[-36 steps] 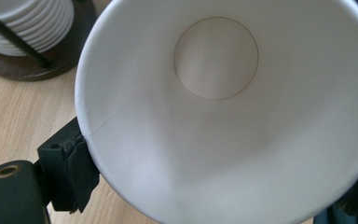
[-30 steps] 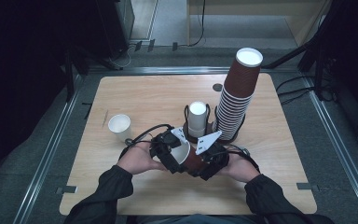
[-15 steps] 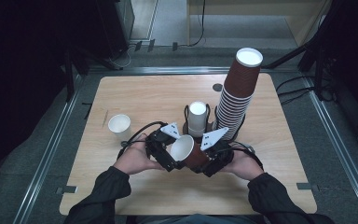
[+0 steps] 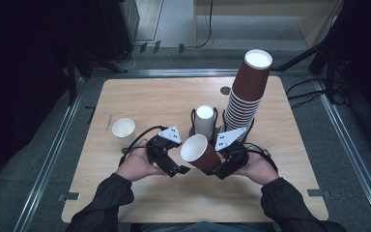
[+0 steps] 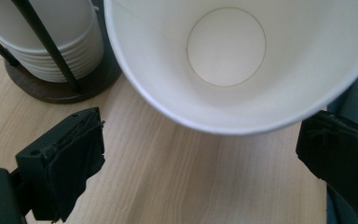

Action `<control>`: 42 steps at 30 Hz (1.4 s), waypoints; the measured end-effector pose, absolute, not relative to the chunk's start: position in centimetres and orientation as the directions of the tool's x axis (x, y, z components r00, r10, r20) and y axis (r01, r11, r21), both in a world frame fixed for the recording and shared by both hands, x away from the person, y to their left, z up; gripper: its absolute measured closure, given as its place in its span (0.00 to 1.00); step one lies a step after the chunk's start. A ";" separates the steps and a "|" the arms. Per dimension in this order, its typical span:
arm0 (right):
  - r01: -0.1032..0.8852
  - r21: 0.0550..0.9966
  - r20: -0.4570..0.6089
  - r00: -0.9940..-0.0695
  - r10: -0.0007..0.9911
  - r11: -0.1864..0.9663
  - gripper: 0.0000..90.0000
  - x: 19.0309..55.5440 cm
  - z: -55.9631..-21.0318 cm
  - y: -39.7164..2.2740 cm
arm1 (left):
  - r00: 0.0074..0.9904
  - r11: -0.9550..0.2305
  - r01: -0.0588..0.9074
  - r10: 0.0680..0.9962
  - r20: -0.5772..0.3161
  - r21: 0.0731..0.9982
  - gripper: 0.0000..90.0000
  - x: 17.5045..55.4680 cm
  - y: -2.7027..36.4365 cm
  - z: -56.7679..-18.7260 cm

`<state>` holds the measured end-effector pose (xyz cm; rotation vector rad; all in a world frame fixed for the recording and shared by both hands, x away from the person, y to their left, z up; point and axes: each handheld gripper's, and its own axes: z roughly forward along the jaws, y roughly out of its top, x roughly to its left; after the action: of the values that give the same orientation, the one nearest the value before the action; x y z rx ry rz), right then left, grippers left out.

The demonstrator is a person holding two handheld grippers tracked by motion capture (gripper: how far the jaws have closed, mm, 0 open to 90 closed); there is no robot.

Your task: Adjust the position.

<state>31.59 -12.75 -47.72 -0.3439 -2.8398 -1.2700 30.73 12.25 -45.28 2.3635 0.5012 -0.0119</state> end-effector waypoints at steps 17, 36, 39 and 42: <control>0.211 0.786 0.113 -0.973 0.200 0.582 0.24 31.0 -46.8 -13.7 | 0.923 -0.574 0.364 0.329 -0.200 0.734 0.01 30.4 12.6 -45.3; 0.216 0.817 0.177 -0.976 0.124 0.535 0.24 30.5 -47.9 -11.5 | 0.928 -0.453 0.357 0.272 -0.255 0.817 0.06 30.0 11.6 -44.4; 0.224 0.819 0.185 -0.975 0.126 0.528 0.24 30.6 -47.8 -11.4 | 0.930 -0.452 0.347 0.279 -0.239 0.822 0.09 29.9 11.6 -44.1; 0.227 0.815 0.186 -0.974 0.131 0.533 0.24 30.6 -47.7 -11.6 | 0.926 -0.457 0.362 0.281 -0.254 0.812 0.11 30.1 11.7 -44.2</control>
<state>30.59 -11.56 -47.73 -0.3122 -2.6597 -1.4377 30.06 11.68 -44.23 2.0751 0.4587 -0.1009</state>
